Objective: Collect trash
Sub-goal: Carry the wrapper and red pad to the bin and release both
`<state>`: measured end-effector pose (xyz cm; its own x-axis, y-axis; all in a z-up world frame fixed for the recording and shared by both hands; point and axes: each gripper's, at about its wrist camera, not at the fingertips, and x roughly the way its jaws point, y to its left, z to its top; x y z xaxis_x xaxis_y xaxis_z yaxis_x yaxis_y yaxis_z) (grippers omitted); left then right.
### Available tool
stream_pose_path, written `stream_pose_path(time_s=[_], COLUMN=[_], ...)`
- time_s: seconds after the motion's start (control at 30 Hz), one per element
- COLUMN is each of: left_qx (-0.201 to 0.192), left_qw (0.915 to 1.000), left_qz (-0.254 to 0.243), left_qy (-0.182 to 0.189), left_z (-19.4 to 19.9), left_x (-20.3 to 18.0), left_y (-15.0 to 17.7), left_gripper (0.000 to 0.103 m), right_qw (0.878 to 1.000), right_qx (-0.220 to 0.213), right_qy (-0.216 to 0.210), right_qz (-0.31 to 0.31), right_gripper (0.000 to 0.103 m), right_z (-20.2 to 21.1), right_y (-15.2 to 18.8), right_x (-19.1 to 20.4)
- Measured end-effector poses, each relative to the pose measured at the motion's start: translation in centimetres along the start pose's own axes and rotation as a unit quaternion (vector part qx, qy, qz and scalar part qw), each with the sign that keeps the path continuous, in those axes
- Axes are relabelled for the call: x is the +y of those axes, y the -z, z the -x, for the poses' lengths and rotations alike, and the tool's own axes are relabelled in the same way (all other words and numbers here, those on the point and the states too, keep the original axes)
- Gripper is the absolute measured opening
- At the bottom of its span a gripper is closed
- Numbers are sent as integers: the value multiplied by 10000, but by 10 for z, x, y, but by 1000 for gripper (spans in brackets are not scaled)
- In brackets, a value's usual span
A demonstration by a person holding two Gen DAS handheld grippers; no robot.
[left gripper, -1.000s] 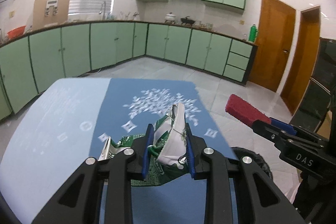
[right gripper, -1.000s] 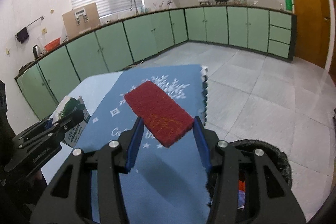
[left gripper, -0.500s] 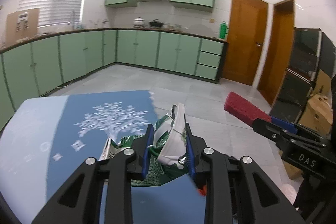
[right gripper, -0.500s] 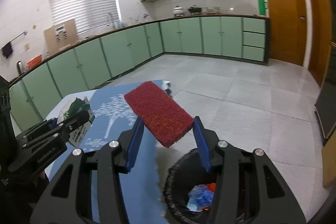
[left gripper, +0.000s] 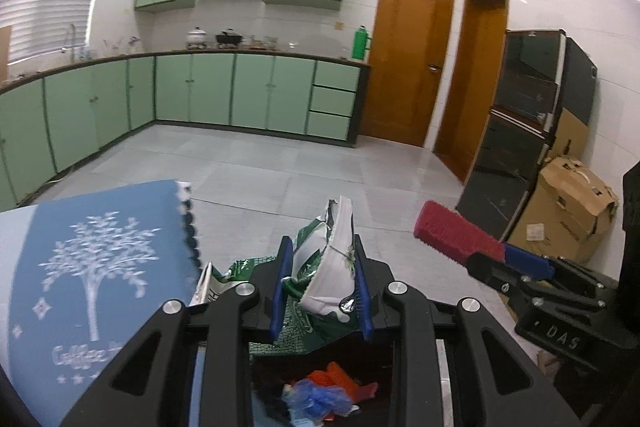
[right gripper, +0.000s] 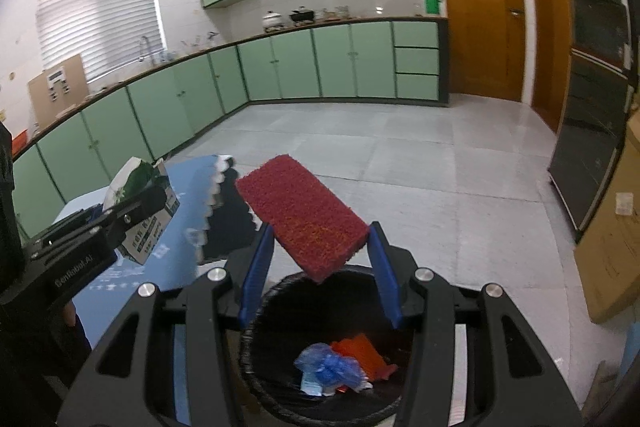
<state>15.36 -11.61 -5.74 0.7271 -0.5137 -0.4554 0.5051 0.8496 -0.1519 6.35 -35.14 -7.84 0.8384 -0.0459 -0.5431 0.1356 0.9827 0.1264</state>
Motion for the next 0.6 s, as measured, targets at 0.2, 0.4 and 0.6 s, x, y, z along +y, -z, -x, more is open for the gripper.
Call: stream_pose_path(time_s=[0.2, 0.4, 0.6], left_qx=[204, 463, 692], left_qw=[9995, 9986, 9974], left_qz=[-7, -46, -69], left_qy=[245, 249, 207], left_z=[-34, -63, -83], left_x=[-14, -20, -20], left_y=[5, 16, 27], left_gripper=[28, 28, 28], right_qw=[9995, 9982, 9971], right_qx=[170, 379, 545], right_qy=[216, 334, 358], right_qz=[-177, -315, -391], right_gripper=[46, 46, 46], right_z=[-20, -44, -60], right_y=[14, 27, 38], right_x=[-24, -42, -52])
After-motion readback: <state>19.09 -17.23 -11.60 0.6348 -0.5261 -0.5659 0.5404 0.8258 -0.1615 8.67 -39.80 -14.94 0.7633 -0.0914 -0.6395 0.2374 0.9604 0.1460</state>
